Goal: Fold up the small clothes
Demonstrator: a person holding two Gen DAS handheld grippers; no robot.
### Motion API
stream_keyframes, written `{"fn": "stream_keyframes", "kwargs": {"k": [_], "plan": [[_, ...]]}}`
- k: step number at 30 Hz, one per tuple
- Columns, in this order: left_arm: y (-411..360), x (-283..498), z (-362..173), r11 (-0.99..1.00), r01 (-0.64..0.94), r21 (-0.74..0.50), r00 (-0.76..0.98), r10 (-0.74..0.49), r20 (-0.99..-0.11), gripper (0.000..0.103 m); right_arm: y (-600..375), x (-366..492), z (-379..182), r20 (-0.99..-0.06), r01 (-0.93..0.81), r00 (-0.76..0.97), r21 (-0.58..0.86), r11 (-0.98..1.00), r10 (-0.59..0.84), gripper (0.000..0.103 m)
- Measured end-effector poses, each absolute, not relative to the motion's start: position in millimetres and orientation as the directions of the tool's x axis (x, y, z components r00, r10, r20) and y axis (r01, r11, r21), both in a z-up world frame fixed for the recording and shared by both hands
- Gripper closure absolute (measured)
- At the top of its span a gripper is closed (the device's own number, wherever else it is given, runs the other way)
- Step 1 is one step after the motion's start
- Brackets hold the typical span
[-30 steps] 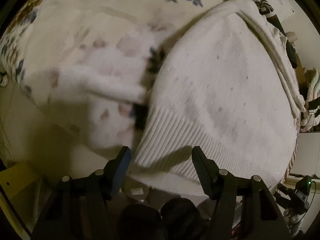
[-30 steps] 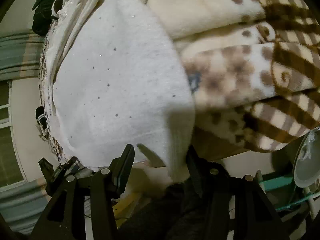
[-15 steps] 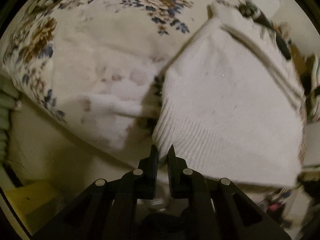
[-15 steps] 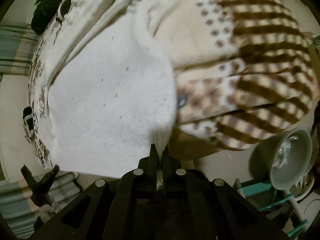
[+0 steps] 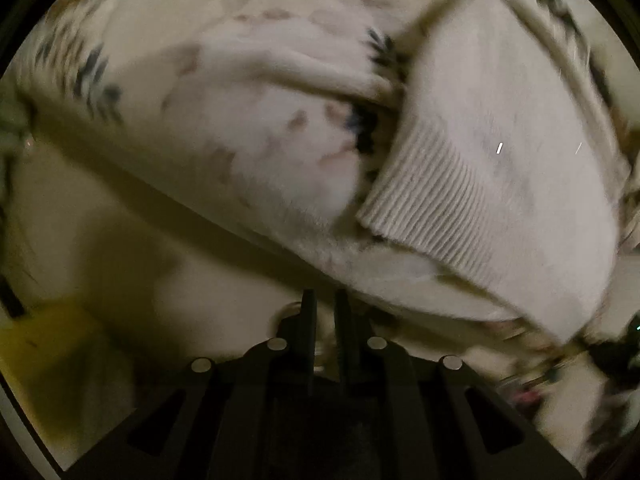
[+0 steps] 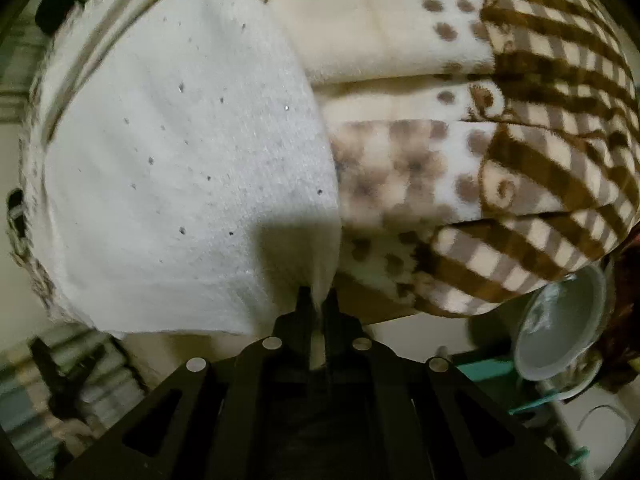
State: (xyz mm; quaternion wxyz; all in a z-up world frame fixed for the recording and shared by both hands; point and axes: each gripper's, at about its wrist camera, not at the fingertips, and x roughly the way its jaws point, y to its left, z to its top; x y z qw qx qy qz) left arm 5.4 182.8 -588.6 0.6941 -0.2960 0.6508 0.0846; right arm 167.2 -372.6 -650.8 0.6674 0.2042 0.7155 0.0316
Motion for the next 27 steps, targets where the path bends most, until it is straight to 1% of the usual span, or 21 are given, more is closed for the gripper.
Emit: {"fn": "stream_keyframes", "kwargs": {"k": [1, 2, 3, 4, 5, 9, 11, 14, 16, 18, 20, 21, 24, 26, 27], "plan": [[184.8, 3.2, -589.0, 0.785, -0.522, -0.333, 0.164, -0.291, -0.943, 0.081, -373.3, 168.8, -650.4, -0.93, 0.263, -0.025, 0.349, 0.9, 0.367, 0.092], [189.7, 1.5, -592.1, 0.746, -0.547, -0.379, 0.2, -0.323, -0.925, 0.066, -372.6, 168.7, -651.6, -0.924, 0.27, -0.026, 0.36, 0.893, 0.38, 0.088], [192.0, 5.9, -596.3, 0.711, -0.566, -0.417, 0.23, -0.35, -0.908, 0.059, -373.7, 169.2, -651.8, -0.922, 0.277, -0.028, 0.363, 0.889, 0.385, 0.077], [195.0, 6.1, -600.6, 0.683, -0.58, -0.444, 0.252, -0.368, -0.895, 0.051, -374.6, 169.0, -653.0, -0.918, 0.287, -0.028, 0.372, 0.883, 0.396, 0.072], [195.6, 8.6, -607.8, 0.647, -0.595, -0.477, 0.277, -0.391, -0.877, 0.051, -377.4, 168.3, -655.1, -0.912, 0.306, -0.024, 0.383, 0.872, 0.409, 0.067], [195.8, 22.8, -620.5, 0.548, -0.648, -0.53, 0.329, -0.426, -0.843, 0.051, -383.7, 166.1, -666.0, -0.887, 0.351, -0.013, 0.428, 0.833, 0.461, 0.067], [188.8, 23.0, -609.4, 0.521, -0.64, -0.565, 0.377, -0.428, -0.822, 0.051, -380.4, 166.2, -665.3, -0.878, 0.349, -0.002, 0.447, 0.823, 0.478, 0.067], [178.8, 25.6, -590.3, 0.534, -0.62, -0.575, 0.411, -0.403, -0.818, 0.051, -377.8, 162.0, -661.8, -0.871, 0.344, 0.015, 0.466, 0.815, 0.491, 0.067], [179.1, 22.6, -570.9, 0.568, -0.603, -0.559, 0.419, -0.371, -0.829, 0.051, -378.2, 160.5, -657.8, -0.872, 0.34, 0.026, 0.467, 0.816, 0.489, 0.064], [178.2, 23.3, -554.1, 0.603, -0.577, -0.551, 0.426, -0.353, -0.833, 0.051, -380.6, 159.2, -655.0, -0.867, 0.345, 0.04, 0.479, 0.807, 0.497, 0.047], [180.1, 26.5, -547.7, 0.641, -0.542, -0.544, 0.435, -0.34, -0.834, 0.039, -386.5, 158.8, -654.3, -0.863, 0.346, 0.059, 0.489, 0.801, 0.501, 0.043], [176.3, 41.0, -547.9, 0.662, -0.527, -0.532, 0.433, -0.33, -0.839, 0.039, -388.1, 160.3, -653.0, -0.867, 0.346, 0.066, 0.484, 0.804, 0.494, 0.043], [165.0, 76.4, -555.0, 0.701, -0.486, -0.522, 0.404, -0.349, -0.845, 0.039, -390.9, 164.8, -655.9, -0.876, 0.347, 0.078, 0.472, 0.81, 0.477, 0.043], [154.1, 98.3, -569.5, 0.745, -0.445, -0.497, 0.354, -0.364, -0.862, 0.039, -393.3, 167.2, -662.5, -0.875, 0.342, 0.078, 0.473, 0.812, 0.477, 0.043], [150.1, 97.5, -572.0, 0.766, -0.432, -0.476, 0.333, -0.355, -0.874, 0.039, -391.5, 168.2, -666.4, -0.874, 0.341, 0.073, 0.475, 0.811, 0.481, 0.043]]}}
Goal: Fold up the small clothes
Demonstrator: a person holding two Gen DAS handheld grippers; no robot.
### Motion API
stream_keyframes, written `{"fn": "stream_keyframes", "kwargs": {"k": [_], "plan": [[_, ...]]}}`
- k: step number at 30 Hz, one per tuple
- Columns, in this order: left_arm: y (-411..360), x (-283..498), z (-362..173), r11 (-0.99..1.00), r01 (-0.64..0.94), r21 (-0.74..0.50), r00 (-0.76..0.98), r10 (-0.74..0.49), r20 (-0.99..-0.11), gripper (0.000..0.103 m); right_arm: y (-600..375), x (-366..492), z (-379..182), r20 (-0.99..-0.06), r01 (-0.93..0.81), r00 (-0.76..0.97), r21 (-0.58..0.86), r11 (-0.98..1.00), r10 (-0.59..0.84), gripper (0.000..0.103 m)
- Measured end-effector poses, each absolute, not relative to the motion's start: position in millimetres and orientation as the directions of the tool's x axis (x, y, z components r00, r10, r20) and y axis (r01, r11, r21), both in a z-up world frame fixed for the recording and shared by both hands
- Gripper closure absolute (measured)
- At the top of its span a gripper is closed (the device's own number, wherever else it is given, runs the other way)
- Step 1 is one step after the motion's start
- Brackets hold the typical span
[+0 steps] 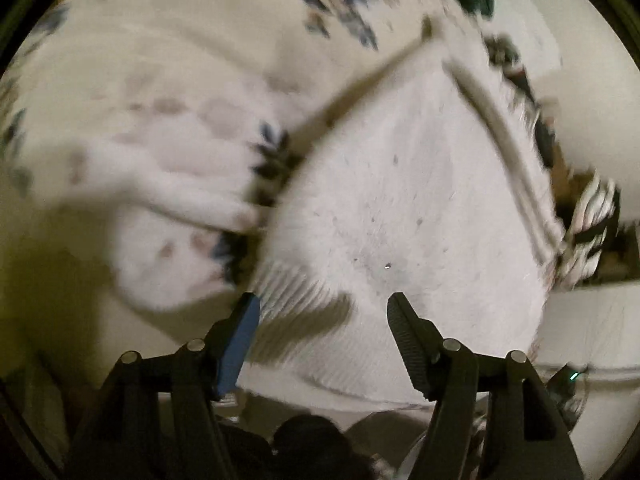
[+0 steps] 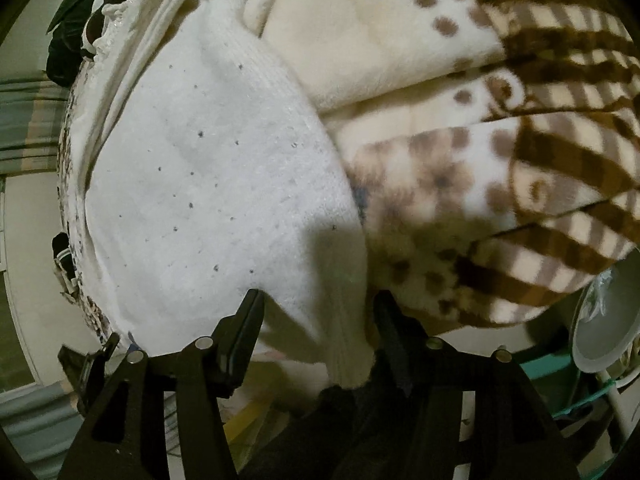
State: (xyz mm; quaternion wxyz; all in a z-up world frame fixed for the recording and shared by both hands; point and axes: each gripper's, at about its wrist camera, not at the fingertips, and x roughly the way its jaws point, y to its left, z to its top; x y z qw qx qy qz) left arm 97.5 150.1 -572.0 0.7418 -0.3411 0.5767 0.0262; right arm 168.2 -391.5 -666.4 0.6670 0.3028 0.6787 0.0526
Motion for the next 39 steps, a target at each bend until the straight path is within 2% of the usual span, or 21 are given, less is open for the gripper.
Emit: {"fn": "stream_keyframes", "kwargs": {"k": [2, 3, 4, 5, 6, 12, 13, 15, 17, 18, 20, 25, 29, 39], "plan": [[143.1, 99.5, -569.3, 0.807, -0.4, -0.433, 0.332, -0.313, -0.89, 0.044, -386.6, 168.5, -673.7, -0.871, 0.332, 0.067, 0.48, 0.812, 0.487, 0.043], [139.0, 100.1, -565.8, 0.825, -0.381, -0.417, 0.335, -0.298, -0.894, 0.054, -385.7, 168.8, -674.6, -0.87, 0.327, 0.069, 0.481, 0.813, 0.487, 0.049], [133.8, 100.3, -562.5, 0.847, -0.358, -0.393, 0.325, -0.281, -0.903, 0.1, -384.4, 168.3, -672.6, -0.871, 0.322, 0.081, 0.483, 0.814, 0.485, 0.057], [129.9, 99.2, -560.4, 0.861, -0.341, -0.378, 0.313, -0.275, -0.909, 0.101, -380.8, 167.3, -671.0, -0.868, 0.314, 0.086, 0.49, 0.814, 0.489, 0.082], [126.1, 97.7, -555.5, 0.871, -0.326, -0.367, 0.324, -0.262, -0.909, 0.101, -377.7, 167.0, -668.8, -0.875, 0.307, 0.079, 0.478, 0.823, 0.478, 0.093], [124.1, 88.0, -530.1, 0.866, -0.324, -0.381, 0.347, -0.266, -0.899, 0.101, -372.8, 154.8, -658.5, -0.866, 0.306, 0.055, 0.488, 0.817, 0.496, 0.093], [125.7, 87.0, -529.2, 0.866, -0.325, -0.38, 0.347, -0.264, -0.9, 0.101, -373.9, 154.0, -660.5, -0.871, 0.316, 0.052, 0.478, 0.82, 0.488, 0.091], [127.6, 87.6, -530.5, 0.869, -0.325, -0.374, 0.344, -0.259, -0.902, 0.101, -379.7, 152.9, -676.6, -0.848, 0.369, 0.026, 0.5, 0.783, 0.529, 0.073], [128.4, 90.7, -532.4, 0.864, -0.333, -0.377, 0.342, -0.262, -0.902, 0.101, -383.1, 151.5, -692.2, -0.817, 0.42, 0.027, 0.533, 0.735, 0.577, 0.073], [128.1, 92.6, -532.5, 0.863, -0.333, -0.38, 0.341, -0.266, -0.902, 0.101, -383.7, 150.4, -695.6, -0.81, 0.431, 0.036, 0.541, 0.722, 0.585, 0.077], [126.4, 95.6, -527.5, 0.864, -0.328, -0.382, 0.343, -0.268, -0.9, 0.101, -385.5, 146.8, -692.2, -0.803, 0.443, 0.064, 0.555, 0.704, 0.593, 0.096], [129.3, 94.8, -498.4, 0.84, -0.309, -0.446, 0.383, -0.319, -0.867, 0.101, -392.7, 140.2, -653.6, -0.756, 0.464, 0.125, 0.616, 0.636, 0.642, 0.096], [131.3, 106.3, -464.2, 0.822, -0.286, -0.493, 0.432, -0.348, -0.832, 0.101, -398.7, 146.4, -601.8, -0.732, 0.428, 0.198, 0.663, 0.614, 0.652, 0.096], [148.4, 178.2, -381.4, 0.784, -0.251, -0.568, 0.578, -0.35, -0.737, 0.102, -401.7, 205.5, -508.9, -0.691, 0.318, 0.323, 0.723, 0.613, 0.647, 0.096]]}}
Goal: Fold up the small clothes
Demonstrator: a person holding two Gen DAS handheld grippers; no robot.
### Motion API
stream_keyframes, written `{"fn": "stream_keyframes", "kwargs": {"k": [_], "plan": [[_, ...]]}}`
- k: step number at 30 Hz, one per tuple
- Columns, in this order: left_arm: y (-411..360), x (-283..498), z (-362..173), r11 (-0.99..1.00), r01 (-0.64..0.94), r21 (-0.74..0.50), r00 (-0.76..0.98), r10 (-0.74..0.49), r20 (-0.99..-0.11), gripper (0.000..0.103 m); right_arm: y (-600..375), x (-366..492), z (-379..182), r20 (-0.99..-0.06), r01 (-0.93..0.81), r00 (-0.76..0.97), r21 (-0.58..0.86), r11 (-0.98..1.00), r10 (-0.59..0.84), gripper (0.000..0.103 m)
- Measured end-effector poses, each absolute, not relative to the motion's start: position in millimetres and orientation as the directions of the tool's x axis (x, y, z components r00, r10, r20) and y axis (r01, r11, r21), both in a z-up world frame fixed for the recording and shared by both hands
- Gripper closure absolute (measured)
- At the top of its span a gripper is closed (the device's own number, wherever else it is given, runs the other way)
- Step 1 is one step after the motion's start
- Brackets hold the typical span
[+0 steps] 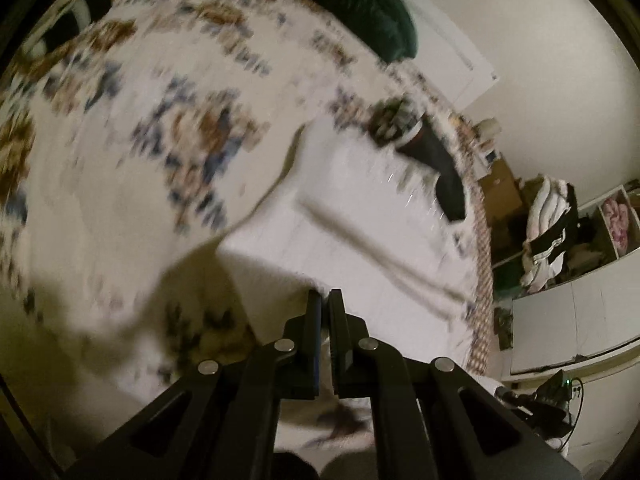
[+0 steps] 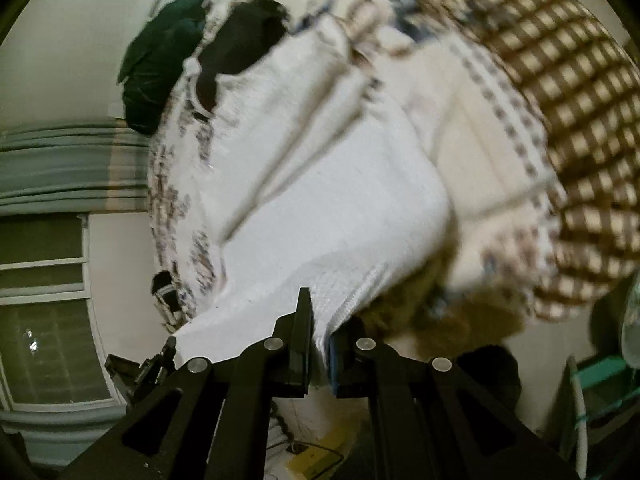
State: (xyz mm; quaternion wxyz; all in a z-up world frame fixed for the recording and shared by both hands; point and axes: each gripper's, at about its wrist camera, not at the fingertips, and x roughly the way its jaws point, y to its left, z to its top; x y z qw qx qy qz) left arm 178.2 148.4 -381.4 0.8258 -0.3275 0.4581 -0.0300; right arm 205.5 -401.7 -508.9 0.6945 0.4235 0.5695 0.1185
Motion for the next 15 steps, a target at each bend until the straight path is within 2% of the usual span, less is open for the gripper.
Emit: {"fn": "stream_keyframes", "kwargs": {"k": [6, 15], "plan": [[137.5, 267.1, -361.4, 0.811, -0.191, -0.553, 0.636, -0.327, -0.699, 0.102, -396.3, 281.5, -477.6, -0.685, 0.243, 0.37, 0.724, 0.646, 0.628, 0.096], [135.9, 410.5, -394.1, 0.837, -0.207, -0.506, 0.612, -0.293, -0.735, 0.102, -416.8, 431.1, -477.5, -0.715, 0.267, 0.388, 0.691, 0.671, 0.581, 0.096]]}}
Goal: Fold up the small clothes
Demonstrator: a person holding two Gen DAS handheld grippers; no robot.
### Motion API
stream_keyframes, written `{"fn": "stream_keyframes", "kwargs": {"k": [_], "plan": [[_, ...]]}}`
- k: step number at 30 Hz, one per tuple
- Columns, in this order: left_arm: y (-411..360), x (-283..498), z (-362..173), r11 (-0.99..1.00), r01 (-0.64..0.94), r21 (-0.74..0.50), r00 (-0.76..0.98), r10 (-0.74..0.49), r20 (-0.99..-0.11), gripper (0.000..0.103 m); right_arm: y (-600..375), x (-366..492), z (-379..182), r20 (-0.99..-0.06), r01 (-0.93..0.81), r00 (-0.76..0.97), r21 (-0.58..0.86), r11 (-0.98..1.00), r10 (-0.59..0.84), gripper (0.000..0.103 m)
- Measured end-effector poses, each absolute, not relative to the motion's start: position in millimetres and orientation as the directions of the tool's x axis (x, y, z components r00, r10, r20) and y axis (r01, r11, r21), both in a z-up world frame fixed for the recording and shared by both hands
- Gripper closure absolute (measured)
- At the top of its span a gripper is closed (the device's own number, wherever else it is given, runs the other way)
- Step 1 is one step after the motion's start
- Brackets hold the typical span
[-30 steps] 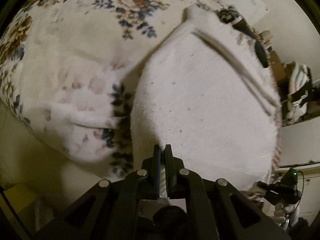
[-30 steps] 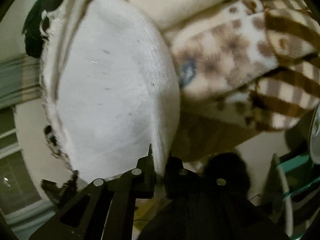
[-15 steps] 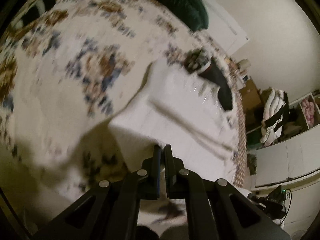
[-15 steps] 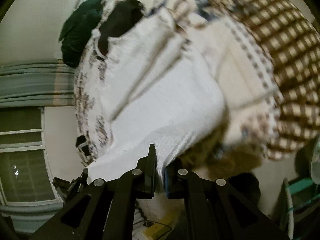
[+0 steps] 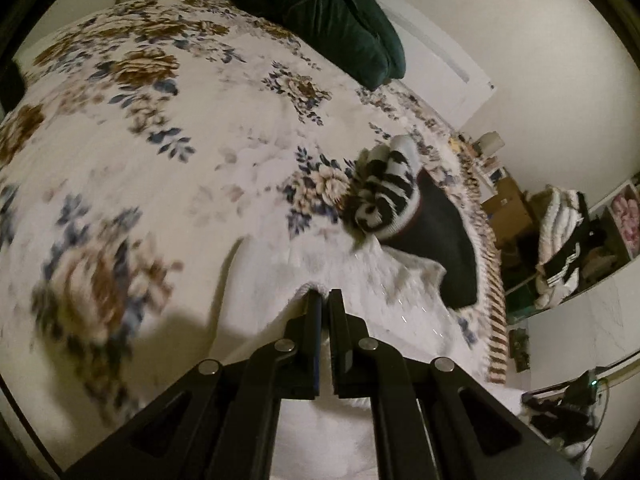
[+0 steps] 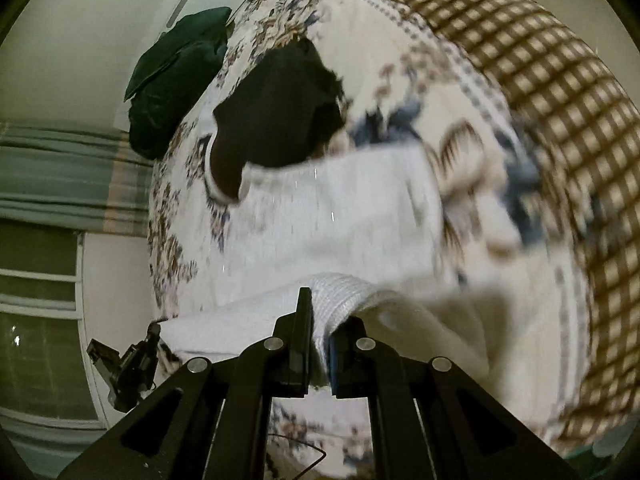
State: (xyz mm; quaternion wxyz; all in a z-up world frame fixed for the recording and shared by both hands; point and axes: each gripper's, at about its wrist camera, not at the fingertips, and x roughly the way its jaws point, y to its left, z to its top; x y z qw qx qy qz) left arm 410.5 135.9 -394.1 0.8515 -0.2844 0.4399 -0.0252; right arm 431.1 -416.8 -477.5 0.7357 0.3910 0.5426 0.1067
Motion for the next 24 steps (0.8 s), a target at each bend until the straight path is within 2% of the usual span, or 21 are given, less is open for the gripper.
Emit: {"fn": "stream_keyframes", "kwargs": {"k": [9, 13, 14, 15, 16, 17, 18, 19, 20, 24], "plan": [[130.9, 526.8, -450.9, 0.857, -0.272, -0.438, 0.52, -0.252, -0.816, 0.101, -419.5, 569.1, -530.2, -0.768, 0.344, 0.346, 0.638, 0.689, 0.539, 0.096], [138.1, 546.9, -476.9, 0.836, -0.342, -0.428, 0.443, -0.258, -0.859, 0.097, -418.2, 602.4, -564.1, -0.756, 0.394, 0.301, 0.653, 0.647, 0.581, 0.094], [143.0, 545.7, -479.0, 0.822, -0.36, -0.442, 0.441, -0.268, -0.857, 0.097, -418.1, 603.1, -567.3, -0.749, 0.393, 0.302, 0.662, 0.638, 0.59, 0.087], [149.7, 540.5, -478.4, 0.802, -0.375, -0.465, 0.444, -0.285, -0.85, 0.097, -418.5, 602.3, -568.1, -0.74, 0.391, 0.301, 0.671, 0.63, 0.602, 0.065], [154.3, 535.4, -476.0, 0.792, -0.383, -0.476, 0.446, -0.292, -0.846, 0.087, -420.7, 597.8, -565.5, -0.729, 0.382, 0.311, 0.684, 0.622, 0.61, 0.051], [158.5, 529.6, -472.0, 0.786, -0.389, -0.48, 0.45, -0.292, -0.844, 0.068, -422.3, 591.0, -561.0, -0.728, 0.369, 0.324, 0.685, 0.628, 0.605, 0.024], [164.9, 516.5, -463.8, 0.782, -0.391, -0.486, 0.473, -0.282, -0.835, 0.056, -424.3, 582.9, -555.0, -0.73, 0.355, 0.339, 0.684, 0.637, 0.594, 0.012], [168.5, 505.4, -457.8, 0.781, -0.39, -0.488, 0.491, -0.272, -0.828, 0.031, -428.6, 569.4, -545.6, -0.732, 0.335, 0.364, 0.68, 0.653, 0.576, 0.011], [170.8, 495.0, -453.1, 0.782, -0.391, -0.485, 0.502, -0.26, -0.825, 0.021, -430.9, 555.5, -538.7, -0.742, 0.324, 0.374, 0.667, 0.671, 0.557, 0.011], [177.0, 420.7, -448.7, 0.768, -0.434, -0.47, 0.514, -0.218, -0.83, 0.021, -437.5, 484.3, -525.8, -0.792, 0.336, 0.38, 0.599, 0.727, 0.478, 0.011]]}}
